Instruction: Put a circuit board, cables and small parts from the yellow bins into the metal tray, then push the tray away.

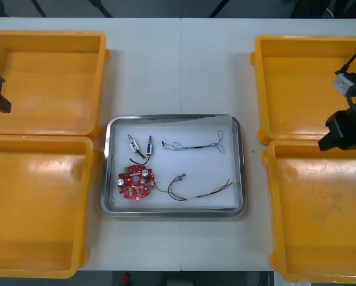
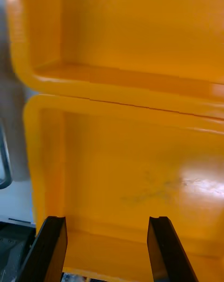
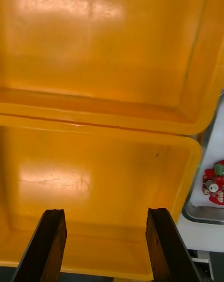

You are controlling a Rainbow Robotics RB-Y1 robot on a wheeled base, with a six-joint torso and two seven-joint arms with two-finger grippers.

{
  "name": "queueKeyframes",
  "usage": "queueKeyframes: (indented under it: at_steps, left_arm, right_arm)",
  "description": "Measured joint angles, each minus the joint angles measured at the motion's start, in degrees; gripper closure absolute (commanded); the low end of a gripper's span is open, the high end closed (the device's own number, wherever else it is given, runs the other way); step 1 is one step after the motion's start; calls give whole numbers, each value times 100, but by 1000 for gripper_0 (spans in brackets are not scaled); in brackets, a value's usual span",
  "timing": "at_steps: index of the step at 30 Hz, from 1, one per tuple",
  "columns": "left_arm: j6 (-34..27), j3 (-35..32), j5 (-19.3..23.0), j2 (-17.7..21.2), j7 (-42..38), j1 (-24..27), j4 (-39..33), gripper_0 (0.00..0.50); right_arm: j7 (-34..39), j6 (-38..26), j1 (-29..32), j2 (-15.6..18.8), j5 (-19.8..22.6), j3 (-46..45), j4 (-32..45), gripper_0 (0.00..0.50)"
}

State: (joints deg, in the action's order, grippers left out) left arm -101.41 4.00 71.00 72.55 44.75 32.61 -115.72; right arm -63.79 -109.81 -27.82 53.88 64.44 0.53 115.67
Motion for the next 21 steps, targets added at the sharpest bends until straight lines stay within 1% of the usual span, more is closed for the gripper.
queueKeyframes:
  at_steps: [5, 7, 9, 13, 16, 18, 21]
  left_arm:
    - [387, -814, 10, 91, 38, -1164, -27, 0]
    - [539, -1019, 10, 92, 116, -1526, -29, 0]
    - [689, -1098, 8, 93, 225, -1770, -30, 0]
    - [979, -1103, -5, 93, 401, -2048, -42, 0]
    - [1195, -1103, -41, 93, 409, -2207, -91, 0]
    - [1267, -1103, -73, 93, 409, -2282, -116, 0]
    - [1284, -1103, -140, 93, 409, -2316, -121, 0]
  right_arm:
    - [-1, 0, -295, 0, 214, 499, 426, 0]
    - [-2, 0, -377, 0, 228, 717, 658, 0]
    - [-3, 0, -465, 0, 229, 951, 861, 0]
    - [-36, 0, -747, -3, 213, 1539, 1175, 0]
    - [-166, 0, -1031, -35, 110, 2045, 1301, 0]
    - [-487, 0, -1203, -98, 31, 2338, 1311, 0]
    - [-1221, 0, -1422, -284, -110, 2731, 1310, 0]
